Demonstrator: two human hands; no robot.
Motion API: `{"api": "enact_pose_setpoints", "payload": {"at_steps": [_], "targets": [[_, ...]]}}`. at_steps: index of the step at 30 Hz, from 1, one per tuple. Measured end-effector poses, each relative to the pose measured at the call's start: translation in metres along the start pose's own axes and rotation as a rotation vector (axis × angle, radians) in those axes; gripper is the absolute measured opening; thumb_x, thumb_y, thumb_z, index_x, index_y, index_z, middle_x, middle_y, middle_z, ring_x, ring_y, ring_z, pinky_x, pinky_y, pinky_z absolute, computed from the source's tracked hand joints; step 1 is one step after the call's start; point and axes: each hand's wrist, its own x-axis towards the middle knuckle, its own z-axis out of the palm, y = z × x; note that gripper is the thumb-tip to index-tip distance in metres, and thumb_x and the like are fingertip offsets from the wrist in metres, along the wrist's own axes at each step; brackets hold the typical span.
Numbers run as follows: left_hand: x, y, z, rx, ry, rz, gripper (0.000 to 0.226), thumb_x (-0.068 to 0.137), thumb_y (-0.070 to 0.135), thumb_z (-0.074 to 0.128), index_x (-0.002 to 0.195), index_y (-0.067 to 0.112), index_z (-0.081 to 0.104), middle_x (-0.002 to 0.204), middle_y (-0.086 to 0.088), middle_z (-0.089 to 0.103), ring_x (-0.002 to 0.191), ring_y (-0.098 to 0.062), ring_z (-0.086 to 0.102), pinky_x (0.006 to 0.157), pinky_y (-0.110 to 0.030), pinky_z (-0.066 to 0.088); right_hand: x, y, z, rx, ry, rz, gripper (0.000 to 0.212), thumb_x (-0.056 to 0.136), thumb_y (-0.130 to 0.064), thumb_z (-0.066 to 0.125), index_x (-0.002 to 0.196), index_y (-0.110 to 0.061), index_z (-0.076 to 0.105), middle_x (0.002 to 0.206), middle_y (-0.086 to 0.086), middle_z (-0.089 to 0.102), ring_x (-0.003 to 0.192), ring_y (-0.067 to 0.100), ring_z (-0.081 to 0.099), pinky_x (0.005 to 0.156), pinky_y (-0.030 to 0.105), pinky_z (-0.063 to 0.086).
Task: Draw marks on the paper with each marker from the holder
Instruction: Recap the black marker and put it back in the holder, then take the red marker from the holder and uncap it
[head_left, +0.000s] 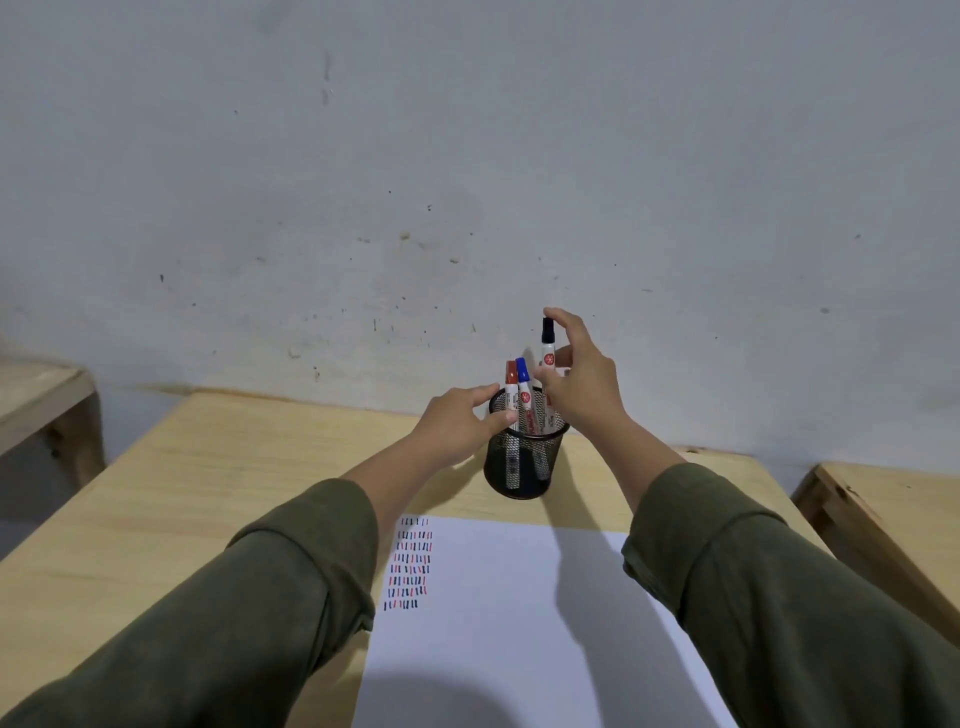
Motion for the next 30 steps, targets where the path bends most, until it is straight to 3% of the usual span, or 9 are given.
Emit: {"api": "enact_pose_setpoints", "payload": {"at_steps": [3,5,14,19,22,26,30], "targets": [[0.0,0.001,0.001,0.0,0.01,-0.001,0.058,0.087,0.043,0.058,0.14,0.024,0.044,0.148,-0.003,0.044,0.139,-0.022,0.036,0.111,-0.034,0.029,-0.003,0.005,0.001,-0.062,-0.025,0.018,0.06,0.085,-0.011,0.064,0.135,-0.033,0.04,0.096,0.004,0.062,0.084,0.019,0.057,0.058,0.024,0.046],[0.0,0.001,0.001,0.003,0.013,-0.004,0.058,0.087,0.042,0.058,0.14,0.023,0.043,0.148,-0.003,0.044,0.139,-0.022,0.036,0.111,-0.034,0.029,-0.005,0.007,0.001,-0.083,-0.043,0.032,0.06,0.083,-0.012,0.067,0.134,-0.031,0.042,0.095,0.007,0.066,0.083,0.021,0.058,0.065,0.029,0.048],[-0.001,0.001,0.001,-0.002,0.01,-0.026,0.059,0.086,0.041,0.059,0.14,0.023,0.043,0.148,-0.003,0.043,0.139,-0.021,0.036,0.111,-0.032,0.029,-0.005,0.02,0.007,-0.125,-0.073,0.075,0.053,0.083,-0.016,0.067,0.132,-0.026,0.05,0.112,0.009,0.067,0.102,0.023,0.058,0.077,0.026,0.038],[-0.001,0.003,0.001,0.01,0.013,-0.018,0.058,0.087,0.04,0.058,0.14,0.023,0.043,0.148,-0.004,0.044,0.138,-0.022,0.037,0.11,-0.033,0.03,-0.004,0.019,0.007,-0.188,-0.105,-0.038,0.06,0.086,-0.017,0.061,0.139,-0.036,0.041,0.135,0.008,0.049,0.125,0.024,0.042,0.095,0.03,0.033],[-0.001,0.003,0.001,0.008,0.012,-0.025,0.058,0.086,0.042,0.059,0.14,0.024,0.043,0.148,-0.004,0.044,0.137,-0.022,0.038,0.11,-0.034,0.032,-0.004,0.016,0.008,-0.317,-0.156,-0.088,0.052,0.088,-0.022,0.059,0.135,-0.039,0.046,0.143,0.006,0.038,0.132,0.024,0.031,0.104,0.042,0.03],[0.0,0.003,0.001,0.0,0.015,-0.041,0.06,0.085,0.043,0.059,0.139,0.023,0.044,0.148,-0.004,0.044,0.138,-0.023,0.037,0.111,-0.034,0.031,-0.005,0.012,0.009,-0.407,-0.167,-0.096,0.043,0.088,-0.028,0.059,0.129,-0.037,0.052,0.149,0.003,0.03,0.137,0.026,0.021,0.105,0.046,0.026],[-0.002,0.004,0.001,0.018,0.019,-0.027,0.059,0.086,0.042,0.059,0.139,0.023,0.044,0.147,-0.004,0.044,0.138,-0.022,0.037,0.111,-0.034,0.03,-0.009,0.012,0.005,-0.356,-0.074,-0.136,0.036,0.082,-0.03,0.066,0.118,-0.034,0.061,0.141,0.003,0.038,0.131,0.025,0.028,0.1,0.042,0.029]]}}
